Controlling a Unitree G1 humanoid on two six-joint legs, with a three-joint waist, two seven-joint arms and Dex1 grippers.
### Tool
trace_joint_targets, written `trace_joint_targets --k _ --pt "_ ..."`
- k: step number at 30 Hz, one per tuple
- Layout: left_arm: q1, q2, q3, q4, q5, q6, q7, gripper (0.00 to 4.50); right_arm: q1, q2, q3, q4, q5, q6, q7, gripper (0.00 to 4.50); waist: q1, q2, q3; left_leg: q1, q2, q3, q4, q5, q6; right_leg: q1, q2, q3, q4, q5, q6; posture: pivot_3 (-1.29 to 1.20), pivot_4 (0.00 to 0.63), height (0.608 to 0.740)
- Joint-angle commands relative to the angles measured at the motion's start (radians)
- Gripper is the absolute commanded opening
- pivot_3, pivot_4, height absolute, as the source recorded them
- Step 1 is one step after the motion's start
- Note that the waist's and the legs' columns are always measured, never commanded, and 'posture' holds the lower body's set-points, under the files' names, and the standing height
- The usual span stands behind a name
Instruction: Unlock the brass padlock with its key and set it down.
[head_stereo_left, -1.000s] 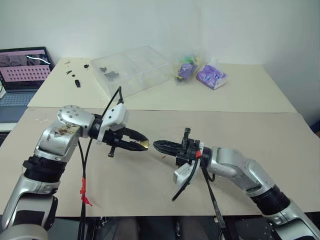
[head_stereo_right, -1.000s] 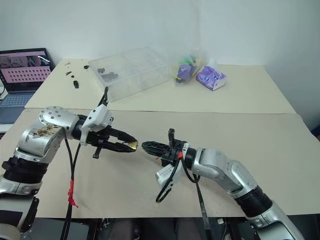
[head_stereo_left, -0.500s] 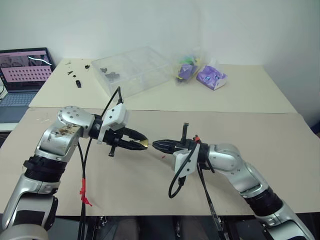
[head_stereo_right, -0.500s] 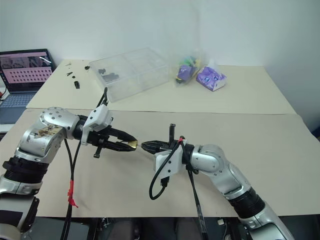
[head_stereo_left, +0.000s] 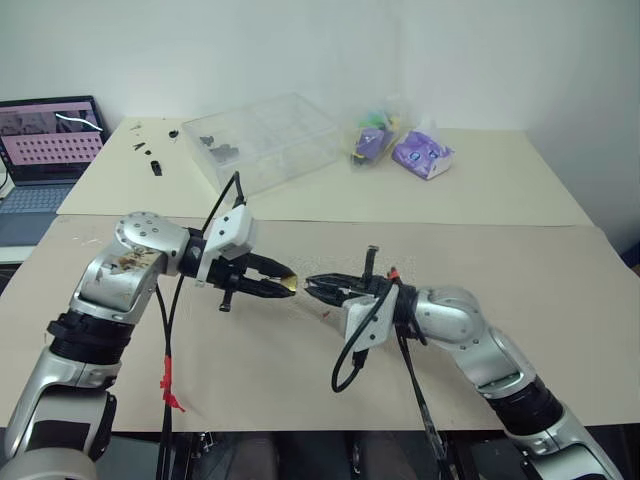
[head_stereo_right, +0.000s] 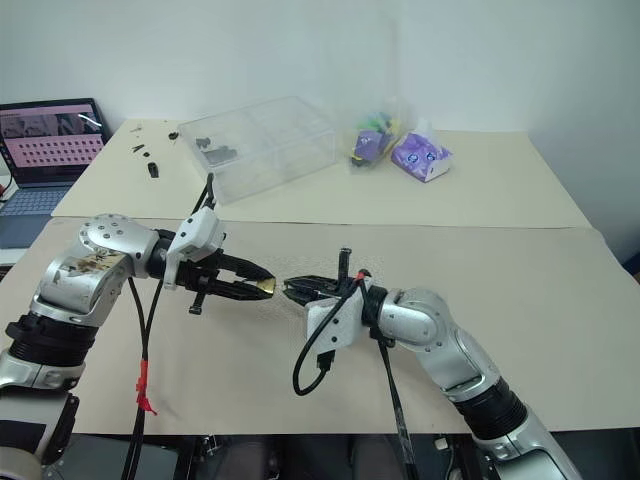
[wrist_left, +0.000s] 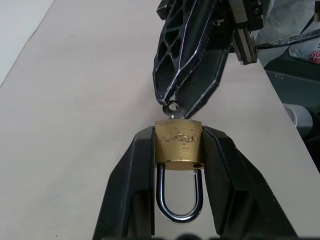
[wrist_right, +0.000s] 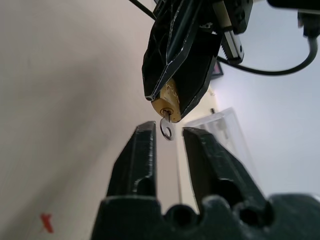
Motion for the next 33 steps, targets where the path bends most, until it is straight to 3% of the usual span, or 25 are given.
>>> trace_joint_targets --k 1,5,10,33 --pt "-0.024 0.002 0.028 -0.021 -0.014 -0.018 0.006 0.84 -0.023 -0.031 -0.024 0.05 -0.14 -0.156 -0.136 1.84 0.0 0.0 0.0 0.0 0.0 0.0 0.0 0.0 0.0 0.0 0.0 0.0 0.0 0.0 0.0 0.0 0.15 0.74" --pt "-0.026 0.003 0.029 -0.022 -0.015 -0.018 0.009 0.84 -0.068 -0.037 -0.028 0.085 -0.289 -0.259 -0.271 1.84 -0.003 0.0 0.0 0.0 0.0 0.0 0.0 0.0 0.0 0.0 0.0 0.0 0.0 -0.001 -0.001 0.0 0.15 0.74" --pt "-0.028 0.005 0.03 -0.023 -0.016 -0.018 0.013 0.84 -0.098 -0.026 0.006 0.107 -0.392 -0.317 -0.33 1.84 -0.004 0.0 0.0 0.0 0.0 0.0 0.0 0.0 0.0 -0.001 0.0 0.001 0.001 -0.001 -0.001 0.0 0.15 0.74" --pt "-0.029 0.006 0.032 -0.03 -0.023 -0.01 0.028 0.84 -0.143 0.002 0.032 0.154 -0.407 -0.364 -0.319 1.84 -0.006 0.0 0.0 0.0 0.0 0.0 0.0 0.0 0.0 -0.001 0.0 0.001 0.001 -0.001 -0.001 0.0 0.15 0.74"
